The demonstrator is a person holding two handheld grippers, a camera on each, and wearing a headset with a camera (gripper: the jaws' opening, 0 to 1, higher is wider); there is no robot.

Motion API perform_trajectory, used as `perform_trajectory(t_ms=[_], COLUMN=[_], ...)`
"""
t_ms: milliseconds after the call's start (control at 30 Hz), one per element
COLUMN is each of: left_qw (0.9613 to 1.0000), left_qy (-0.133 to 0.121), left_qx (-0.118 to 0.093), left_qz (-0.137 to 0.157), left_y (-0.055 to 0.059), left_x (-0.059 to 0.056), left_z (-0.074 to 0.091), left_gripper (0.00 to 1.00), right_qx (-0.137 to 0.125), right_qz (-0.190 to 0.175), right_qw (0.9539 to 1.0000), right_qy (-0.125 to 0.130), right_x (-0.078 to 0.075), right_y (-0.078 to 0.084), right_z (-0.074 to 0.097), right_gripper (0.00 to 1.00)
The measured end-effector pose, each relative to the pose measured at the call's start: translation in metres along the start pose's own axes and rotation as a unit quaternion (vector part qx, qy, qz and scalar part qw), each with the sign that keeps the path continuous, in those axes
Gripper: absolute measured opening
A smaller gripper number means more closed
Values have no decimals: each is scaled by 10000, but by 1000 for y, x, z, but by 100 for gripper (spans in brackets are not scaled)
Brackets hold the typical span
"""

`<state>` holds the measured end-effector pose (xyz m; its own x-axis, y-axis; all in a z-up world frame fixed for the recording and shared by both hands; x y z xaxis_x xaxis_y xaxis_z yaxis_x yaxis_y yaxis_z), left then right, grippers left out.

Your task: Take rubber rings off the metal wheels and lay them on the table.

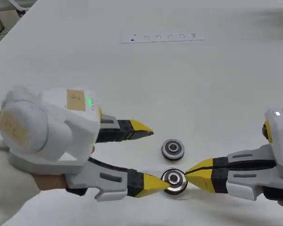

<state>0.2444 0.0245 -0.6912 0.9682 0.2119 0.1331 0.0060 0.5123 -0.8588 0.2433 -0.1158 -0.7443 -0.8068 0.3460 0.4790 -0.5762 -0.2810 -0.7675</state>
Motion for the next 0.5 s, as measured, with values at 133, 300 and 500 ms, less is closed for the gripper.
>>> perform_trajectory(t_ms=[133, 300, 500], left_qw=[9999, 9994, 9978], left_qy=[-113, -346, -659], left_qx=[-32, -37, -2], left_qz=[103, 40, 2], left_y=[-3, -7, -7], left_x=[4, 5, 6], left_z=[18, 42, 71], left_gripper=[61, 70, 78], right_qx=[-98, -137, -134], right_qz=[-26, -37, -12], right_qw=[9999, 9999, 9999], right_qy=[-15, -51, -84], right_x=[3, 9, 17], right_y=[-5, -9, -15], right_z=[5, 9, 14], right_gripper=[0, 0, 0])
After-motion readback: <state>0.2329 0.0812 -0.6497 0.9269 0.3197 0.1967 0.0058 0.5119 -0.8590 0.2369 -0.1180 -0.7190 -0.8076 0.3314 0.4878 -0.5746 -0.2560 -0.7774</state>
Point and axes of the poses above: the centre of the closed fingertips' face, and the gripper's own axes: z roughly backward along the fingers, x roughly to its left, y roughly out of its underside, the point moved 6 cm from there along z, roughly backward along the fingers, and after that the axes turned 7 degrees about -z, right-handed, at the moved point
